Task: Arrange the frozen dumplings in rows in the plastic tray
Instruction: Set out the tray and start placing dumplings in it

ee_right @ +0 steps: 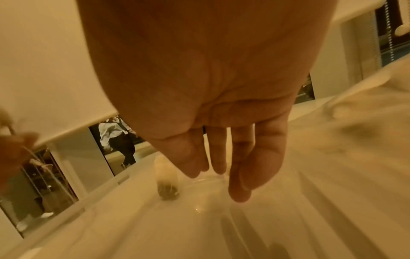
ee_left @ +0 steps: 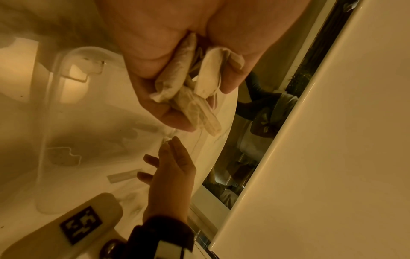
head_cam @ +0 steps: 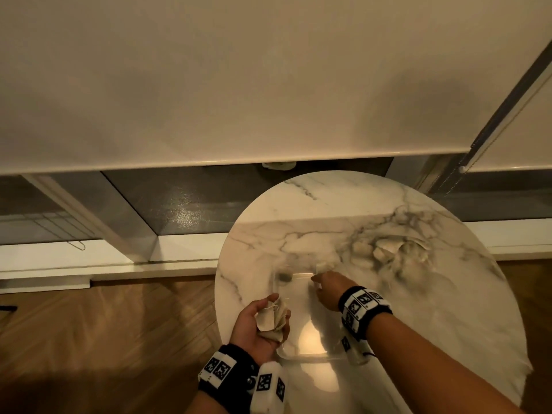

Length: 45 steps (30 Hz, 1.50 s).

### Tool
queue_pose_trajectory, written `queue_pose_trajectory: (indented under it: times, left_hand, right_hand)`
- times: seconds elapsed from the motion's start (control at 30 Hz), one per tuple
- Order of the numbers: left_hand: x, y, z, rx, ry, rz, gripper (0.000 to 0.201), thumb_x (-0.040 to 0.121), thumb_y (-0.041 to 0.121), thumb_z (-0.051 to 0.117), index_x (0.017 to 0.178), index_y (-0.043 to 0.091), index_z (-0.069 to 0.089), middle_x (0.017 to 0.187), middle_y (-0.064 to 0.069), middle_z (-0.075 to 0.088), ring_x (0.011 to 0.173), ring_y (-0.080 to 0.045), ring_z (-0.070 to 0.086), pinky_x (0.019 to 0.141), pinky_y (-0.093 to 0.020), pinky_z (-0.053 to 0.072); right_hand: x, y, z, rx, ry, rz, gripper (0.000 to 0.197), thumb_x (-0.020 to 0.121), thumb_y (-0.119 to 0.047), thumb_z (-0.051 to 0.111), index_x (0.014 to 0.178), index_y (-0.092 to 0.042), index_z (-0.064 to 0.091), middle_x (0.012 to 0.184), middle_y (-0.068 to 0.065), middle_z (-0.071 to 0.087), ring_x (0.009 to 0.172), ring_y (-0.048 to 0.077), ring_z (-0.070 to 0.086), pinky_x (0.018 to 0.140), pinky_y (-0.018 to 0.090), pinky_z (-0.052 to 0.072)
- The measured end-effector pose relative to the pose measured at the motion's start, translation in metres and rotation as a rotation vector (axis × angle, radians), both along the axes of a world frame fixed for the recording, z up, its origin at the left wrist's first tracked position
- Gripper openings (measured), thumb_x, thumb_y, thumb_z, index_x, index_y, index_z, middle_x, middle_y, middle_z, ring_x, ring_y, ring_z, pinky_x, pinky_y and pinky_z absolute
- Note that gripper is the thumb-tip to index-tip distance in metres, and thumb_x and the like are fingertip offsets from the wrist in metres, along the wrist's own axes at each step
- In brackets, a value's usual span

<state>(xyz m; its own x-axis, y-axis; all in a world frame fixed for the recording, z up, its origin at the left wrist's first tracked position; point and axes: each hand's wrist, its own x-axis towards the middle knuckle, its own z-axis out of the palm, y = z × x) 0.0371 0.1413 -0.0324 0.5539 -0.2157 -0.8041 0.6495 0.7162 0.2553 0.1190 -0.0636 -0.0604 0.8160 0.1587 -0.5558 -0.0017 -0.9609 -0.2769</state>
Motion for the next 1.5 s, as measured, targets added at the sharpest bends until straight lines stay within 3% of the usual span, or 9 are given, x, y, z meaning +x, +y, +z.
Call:
queue_pose_trajectory:
  times: [0.33, 0.53, 0.67, 0.73, 0.83, 1.03, 1.27, 1.43, 1.5]
  left_hand:
    - [-0.007, 0.004, 0.004, -0.003, -0.052, 0.027, 0.023, 0.081, 0.017, 0.058, 0.100, 0.007, 0.066, 0.084, -0.018, 0.065, 0.069, -0.031, 0.065, 0.057, -0.031, 0.050]
    - [-0.010, 0.002, 0.008, 0.006, -0.144, 0.025, 0.027, 0.080, 0.026, 0.060, 0.101, 0.010, 0.067, 0.087, -0.017, 0.065, 0.073, -0.031, 0.063, 0.062, -0.031, 0.044]
    - [-0.010, 0.001, 0.004, 0.004, -0.172, 0.022, 0.038, 0.084, 0.038, 0.060, 0.111, 0.012, 0.066, 0.078, -0.013, 0.062, 0.063, -0.024, 0.055, 0.064, -0.030, 0.013]
    - [-0.010, -0.001, 0.007, -0.017, -0.198, 0.011, 0.041, 0.085, 0.041, 0.058, 0.113, 0.012, 0.067, 0.071, -0.012, 0.056, 0.057, -0.022, 0.048, 0.067, -0.031, 0.008]
    - [-0.010, -0.006, 0.012, -0.042, -0.234, 0.014, 0.043, 0.091, 0.042, 0.052, 0.113, 0.009, 0.069, 0.084, -0.016, 0.063, 0.062, -0.024, 0.053, 0.063, -0.030, 0.032]
    - [-0.013, -0.003, 0.010, -0.112, -0.217, -0.011, 0.039, 0.086, 0.040, 0.062, 0.110, 0.010, 0.068, 0.086, -0.016, 0.055, 0.074, -0.022, 0.043, 0.057, -0.021, 0.019]
    - [-0.016, -0.001, 0.010, -0.071, -0.289, -0.046, 0.041, 0.085, 0.042, 0.062, 0.112, 0.012, 0.069, 0.084, -0.014, 0.054, 0.068, -0.023, 0.043, 0.073, -0.032, 0.006]
    - [-0.015, -0.004, 0.018, -0.150, -0.246, -0.020, 0.040, 0.091, 0.040, 0.054, 0.114, 0.010, 0.064, 0.079, -0.015, 0.047, 0.067, -0.021, 0.035, 0.048, -0.018, 0.020]
    - [-0.016, -0.004, 0.021, -0.130, -0.256, -0.015, 0.040, 0.088, 0.040, 0.055, 0.111, 0.010, 0.067, 0.086, -0.018, 0.056, 0.069, -0.024, 0.045, 0.052, -0.022, 0.027]
  right_hand:
    - [0.000, -0.003, 0.004, 0.133, -0.091, -0.061, 0.047, 0.097, -0.028, 0.050, 0.143, -0.022, 0.048, 0.147, 0.006, 0.048, 0.134, 0.023, 0.046, 0.111, 0.032, 0.038]
    - [-0.042, 0.025, 0.056, 0.639, -0.224, -0.191, 0.007, 0.090, -0.036, 0.064, 0.092, -0.032, 0.069, 0.090, -0.012, 0.070, 0.081, 0.005, 0.065, 0.082, 0.036, 0.056]
    - [-0.073, 0.041, 0.082, 0.699, -0.198, -0.255, 0.025, 0.080, -0.056, 0.071, 0.090, -0.034, 0.066, 0.077, -0.006, 0.069, 0.063, 0.008, 0.064, 0.059, 0.027, 0.052]
    - [-0.079, 0.043, 0.084, 0.680, -0.197, -0.291, 0.032, 0.075, -0.060, 0.074, 0.095, -0.037, 0.064, 0.077, -0.006, 0.067, 0.061, 0.006, 0.063, 0.056, 0.019, 0.046]
    - [-0.076, 0.040, 0.083, 0.637, -0.220, -0.302, 0.024, 0.078, -0.049, 0.076, 0.095, -0.035, 0.066, 0.076, -0.006, 0.066, 0.061, 0.002, 0.060, 0.057, 0.017, 0.044]
    - [-0.074, 0.031, 0.090, 0.830, -0.230, -0.432, 0.013, 0.083, -0.013, 0.075, 0.075, -0.023, 0.072, 0.072, -0.001, 0.070, 0.062, 0.005, 0.060, 0.054, 0.018, 0.045]
    - [-0.081, 0.031, 0.096, 0.696, -0.124, -0.377, 0.030, 0.077, -0.044, 0.080, 0.065, -0.018, 0.068, 0.056, -0.007, 0.062, 0.051, 0.001, 0.054, 0.053, 0.017, 0.042]
    - [-0.083, 0.033, 0.093, 0.676, -0.197, -0.416, 0.022, 0.080, -0.030, 0.078, 0.066, -0.018, 0.066, 0.062, 0.001, 0.065, 0.057, 0.010, 0.060, 0.057, 0.028, 0.050]
    - [-0.083, 0.031, 0.096, 0.694, -0.178, -0.431, 0.020, 0.083, -0.029, 0.076, 0.070, -0.016, 0.068, 0.069, 0.005, 0.070, 0.066, 0.018, 0.067, 0.057, 0.031, 0.055]
